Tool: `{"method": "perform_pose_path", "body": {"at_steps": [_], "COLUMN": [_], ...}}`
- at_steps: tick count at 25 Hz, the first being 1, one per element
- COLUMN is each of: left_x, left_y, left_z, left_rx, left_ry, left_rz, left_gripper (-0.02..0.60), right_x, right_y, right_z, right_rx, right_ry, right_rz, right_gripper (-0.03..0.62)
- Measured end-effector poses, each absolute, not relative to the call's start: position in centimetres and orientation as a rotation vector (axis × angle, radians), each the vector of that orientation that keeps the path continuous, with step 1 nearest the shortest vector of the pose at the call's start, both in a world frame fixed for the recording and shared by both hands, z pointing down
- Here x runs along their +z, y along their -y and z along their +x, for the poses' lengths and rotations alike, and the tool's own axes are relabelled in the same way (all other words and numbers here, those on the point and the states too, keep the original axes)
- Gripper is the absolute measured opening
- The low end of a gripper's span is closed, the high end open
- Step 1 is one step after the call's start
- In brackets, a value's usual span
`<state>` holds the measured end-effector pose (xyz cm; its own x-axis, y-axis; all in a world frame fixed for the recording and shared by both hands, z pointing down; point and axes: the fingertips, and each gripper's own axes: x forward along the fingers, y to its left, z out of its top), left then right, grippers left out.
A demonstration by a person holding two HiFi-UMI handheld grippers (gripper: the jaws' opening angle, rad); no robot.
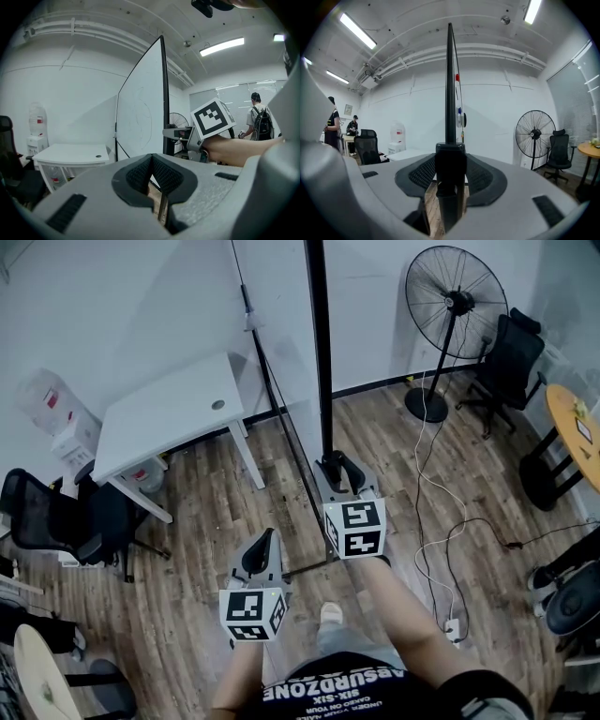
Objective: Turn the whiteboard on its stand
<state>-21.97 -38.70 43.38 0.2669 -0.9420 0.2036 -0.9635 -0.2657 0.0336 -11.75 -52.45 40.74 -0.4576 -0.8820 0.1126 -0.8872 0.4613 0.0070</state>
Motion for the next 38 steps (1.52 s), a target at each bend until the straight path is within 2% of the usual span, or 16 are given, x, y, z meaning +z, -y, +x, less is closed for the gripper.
{"method": "perform_pose_path", "body": {"at_steps": [38], "left_x": [42.1], "left_y": [32.6], "left_z": [-21.5], "left_rx": [0.205], "left_ry": [1.87], "left_rz": [2.343], "left_gripper": [0.005], "right_x": [40.6], "right_y": [46.6], "right_z": [-11.4], "right_rx": [0.069], "right_ry": [2.642], "right_rz": [1.486], "right_gripper": [0.181]}}
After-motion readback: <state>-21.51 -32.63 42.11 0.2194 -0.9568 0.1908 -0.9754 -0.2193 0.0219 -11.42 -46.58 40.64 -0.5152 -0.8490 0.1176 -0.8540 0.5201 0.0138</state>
